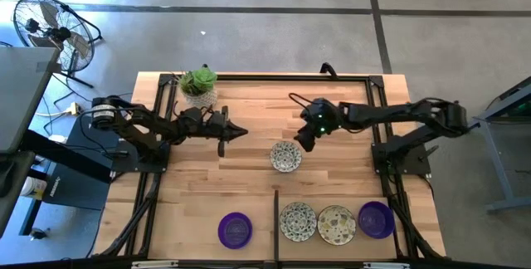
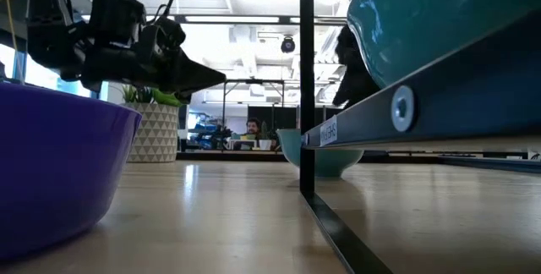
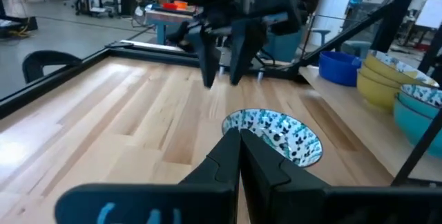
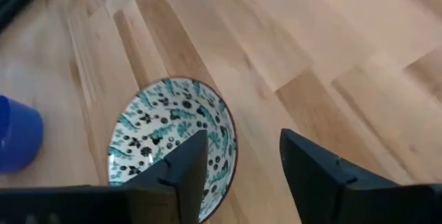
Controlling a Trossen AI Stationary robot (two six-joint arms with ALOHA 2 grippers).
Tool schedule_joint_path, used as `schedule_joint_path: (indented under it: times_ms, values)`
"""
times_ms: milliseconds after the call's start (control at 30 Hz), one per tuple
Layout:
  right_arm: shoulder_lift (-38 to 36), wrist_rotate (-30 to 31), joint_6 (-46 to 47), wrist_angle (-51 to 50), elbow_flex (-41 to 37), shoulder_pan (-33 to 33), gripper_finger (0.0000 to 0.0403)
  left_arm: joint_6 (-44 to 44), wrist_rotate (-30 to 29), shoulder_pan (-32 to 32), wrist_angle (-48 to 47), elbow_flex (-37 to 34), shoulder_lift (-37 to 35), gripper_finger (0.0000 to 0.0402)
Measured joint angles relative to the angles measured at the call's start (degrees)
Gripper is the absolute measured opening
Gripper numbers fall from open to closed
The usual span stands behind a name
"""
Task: Pick & Place Mini bowls
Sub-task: Stack the blue patterned bowl on the blue patterned bowls on the shelf
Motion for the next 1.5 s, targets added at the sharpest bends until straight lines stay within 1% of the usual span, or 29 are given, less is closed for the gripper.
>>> schedule_joint_path:
  times_ms: [100,200,333,433,600,833,900,1100,1200,1300,1367,1500]
  values:
    - [4.3,-2.3,-0.4,-0.3,1.7,-0.5,0.0173,1.2,0.4,-0.2,-0.2,0.0,0.0,0.0005]
    - [7.9,-5.3,-1.6,-0.3,2.7,-0.6,0.0169,1.4,0.6,-0.2,-0.9,0.0,0.0,0.0005]
    - [11.5,-6.9,-2.4,0.0,3.3,-0.5,0.0155,1.3,0.6,-0.2,-2.7,0.0,0.0,0.0005]
    - [13.6,-9.9,-2.5,2.4,3.2,-0.5,0.0139,1.3,0.6,-0.2,-2.9,0.0,0.0,0.0005]
    - [16.5,-13.1,-1.6,6.0,3.3,-0.4,0.0098,1.3,1.3,-0.2,-3.8,0.1,0.0,0.0005]
    - [18.3,-13.0,-1.0,5.8,3.3,-0.4,0.0024,1.1,1.5,-0.2,-4.5,0.1,0.0,0.0005]
    - [18.3,-13.1,-0.1,5.5,3.2,-0.4,0.0010,1.1,1.5,-0.2,-4.5,0.1,0.0,0.0005]
    - [14.1,-17.1,-0.5,1.7,3.2,-1.6,0.0020,1.1,1.5,-0.2,-5.7,0.1,0.0,0.0005]
    - [9.8,-17.5,-1.1,-2.2,3.2,-2.6,0.0012,1.1,1.7,-0.2,-5.7,0.1,0.0,0.0005]
    - [3.2,-17.6,-1.0,-8.2,3.2,-3.4,0.0007,1.1,2.1,-0.2,-5.8,0.1,0.0,0.0005]
    - [-1.7,-17.1,0.3,-12.1,3.2,-3.3,0.0012,1.1,2.1,-0.2,-5.8,0.1,0.0,0.0005]
    - [-9.8,-12.3,4.1,-23.3,5.8,0.6,0.0023,1.1,1.9,-0.2,-5.8,0.1,0.0,0.0005]
